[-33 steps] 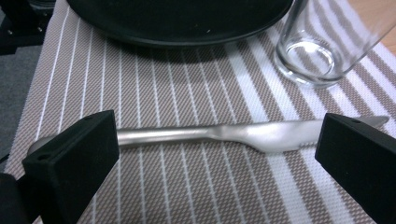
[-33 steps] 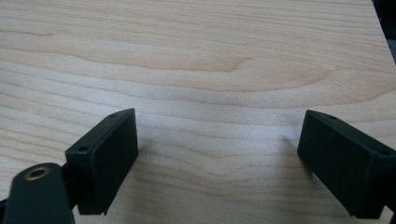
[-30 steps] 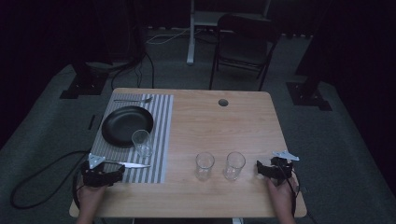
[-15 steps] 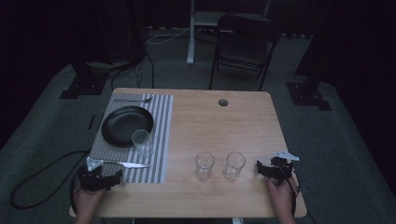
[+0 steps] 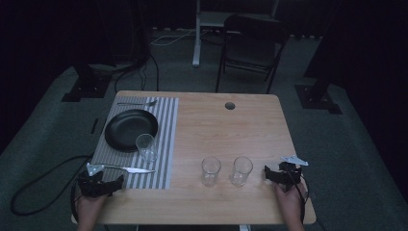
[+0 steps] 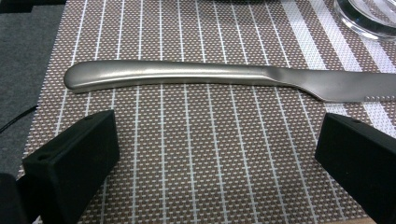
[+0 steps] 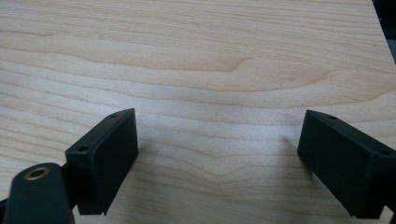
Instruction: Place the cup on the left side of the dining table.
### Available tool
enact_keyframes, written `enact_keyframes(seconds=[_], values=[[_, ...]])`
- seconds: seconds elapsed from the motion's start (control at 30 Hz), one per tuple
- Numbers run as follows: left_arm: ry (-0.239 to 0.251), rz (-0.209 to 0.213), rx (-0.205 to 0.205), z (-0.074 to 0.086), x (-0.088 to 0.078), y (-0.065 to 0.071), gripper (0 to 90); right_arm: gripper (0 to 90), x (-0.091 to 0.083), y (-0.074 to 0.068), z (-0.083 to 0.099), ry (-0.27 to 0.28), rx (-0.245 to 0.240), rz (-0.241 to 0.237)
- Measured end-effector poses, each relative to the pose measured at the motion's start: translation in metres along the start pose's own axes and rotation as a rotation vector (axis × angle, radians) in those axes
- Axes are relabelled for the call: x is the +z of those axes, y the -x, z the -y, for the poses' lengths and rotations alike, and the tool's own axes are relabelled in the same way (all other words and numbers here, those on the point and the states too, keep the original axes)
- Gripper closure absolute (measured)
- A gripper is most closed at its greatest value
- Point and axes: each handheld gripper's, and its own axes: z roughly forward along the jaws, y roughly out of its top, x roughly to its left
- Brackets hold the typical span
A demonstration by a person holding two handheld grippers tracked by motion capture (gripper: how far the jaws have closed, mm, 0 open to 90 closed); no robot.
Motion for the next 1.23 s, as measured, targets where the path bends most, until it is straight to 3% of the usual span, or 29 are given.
enact_keyframes(seconds=[0.1, 0.23, 1.23], values=[[-0.014, -0.023, 0.019, -0.0007, 0.0013, 0.0028, 0.2, 11.8, 0.0, 0.0, 0.0, 0.0, 0.0, 0.0], [-0.015, -0.041, 0.01, -0.0014, 0.0024, 0.0053, 0.1, 11.8, 0.0, 0.0, 0.0, 0.0, 0.0, 0.0], [-0.015, -0.041, 0.01, -0.0013, 0.0024, 0.0053, 0.2, 11.8, 0.0, 0.0, 0.0, 0.0, 0.0, 0.0]])
